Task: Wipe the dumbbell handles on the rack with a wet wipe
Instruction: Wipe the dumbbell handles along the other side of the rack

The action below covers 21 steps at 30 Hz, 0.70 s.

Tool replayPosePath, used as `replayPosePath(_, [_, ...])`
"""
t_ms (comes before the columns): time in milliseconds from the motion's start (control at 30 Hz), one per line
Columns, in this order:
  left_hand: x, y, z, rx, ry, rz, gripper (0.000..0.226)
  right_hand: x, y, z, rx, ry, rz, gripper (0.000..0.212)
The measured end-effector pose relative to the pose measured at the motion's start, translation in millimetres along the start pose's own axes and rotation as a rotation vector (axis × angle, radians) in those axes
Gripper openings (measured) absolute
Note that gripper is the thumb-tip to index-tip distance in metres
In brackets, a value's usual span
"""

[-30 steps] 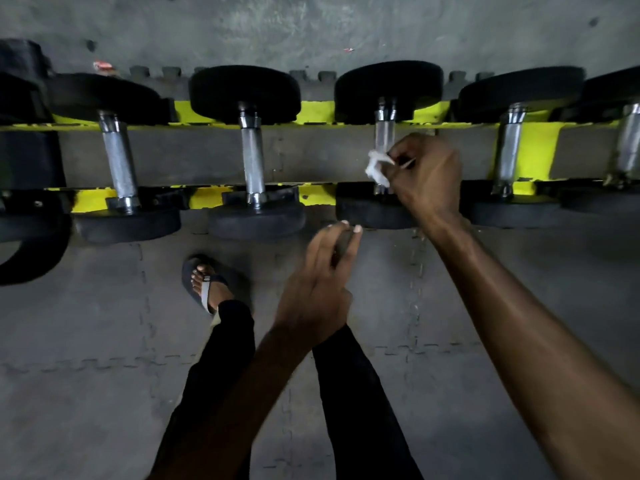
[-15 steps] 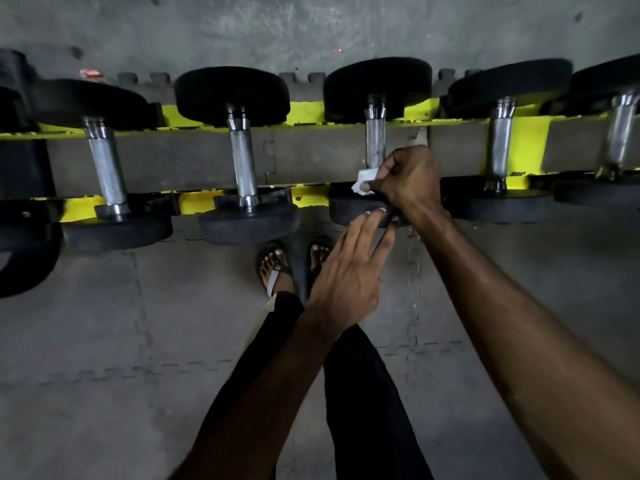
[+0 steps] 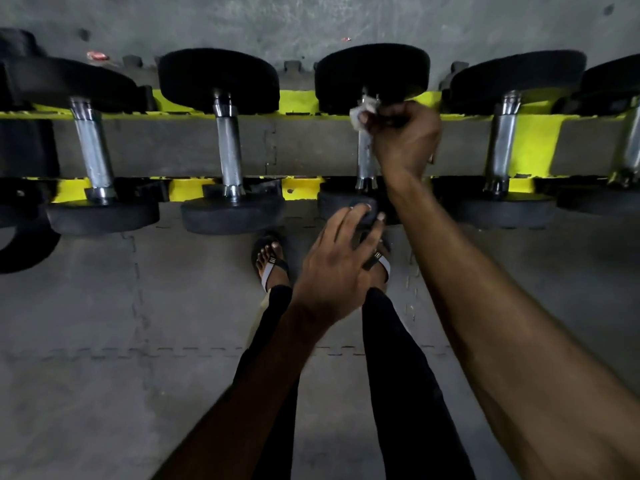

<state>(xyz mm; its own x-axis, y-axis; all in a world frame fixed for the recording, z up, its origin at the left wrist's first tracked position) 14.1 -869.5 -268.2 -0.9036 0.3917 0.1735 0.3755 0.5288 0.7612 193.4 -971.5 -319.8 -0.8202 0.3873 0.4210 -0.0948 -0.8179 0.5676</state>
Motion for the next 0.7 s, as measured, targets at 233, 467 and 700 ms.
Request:
replayPosePath(233, [-3, 2, -7, 0.012, 0.045, -0.02, 0.062, 13, 5, -15, -0.097, 0.063, 0.07, 0.021])
replayPosePath(467, [-1, -2, -4, -0.013, 0.002, -0.061, 0.066, -27, -15, -14, -0.233, -0.319, 0.007, 0.022])
replayPosePath(700, [0, -3, -2, -0.019, -0.011, -0.053, 0.068, -28, -34, -19, -0.531, -0.67, 0.541, 0.024])
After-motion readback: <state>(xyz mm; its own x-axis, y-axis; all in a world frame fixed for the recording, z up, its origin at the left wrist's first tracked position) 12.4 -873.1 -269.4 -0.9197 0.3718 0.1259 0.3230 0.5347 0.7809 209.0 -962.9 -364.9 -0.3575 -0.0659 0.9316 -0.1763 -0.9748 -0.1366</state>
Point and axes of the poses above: each hand's wrist, its own x-axis away from the middle knuckle, its own y-axis out of the back of the hand, z = x × y, the point moved 4 cm from there along -x, towards the middle knuckle, and after that the axes turned 9 degrees about -y, right-handed, at the moved point
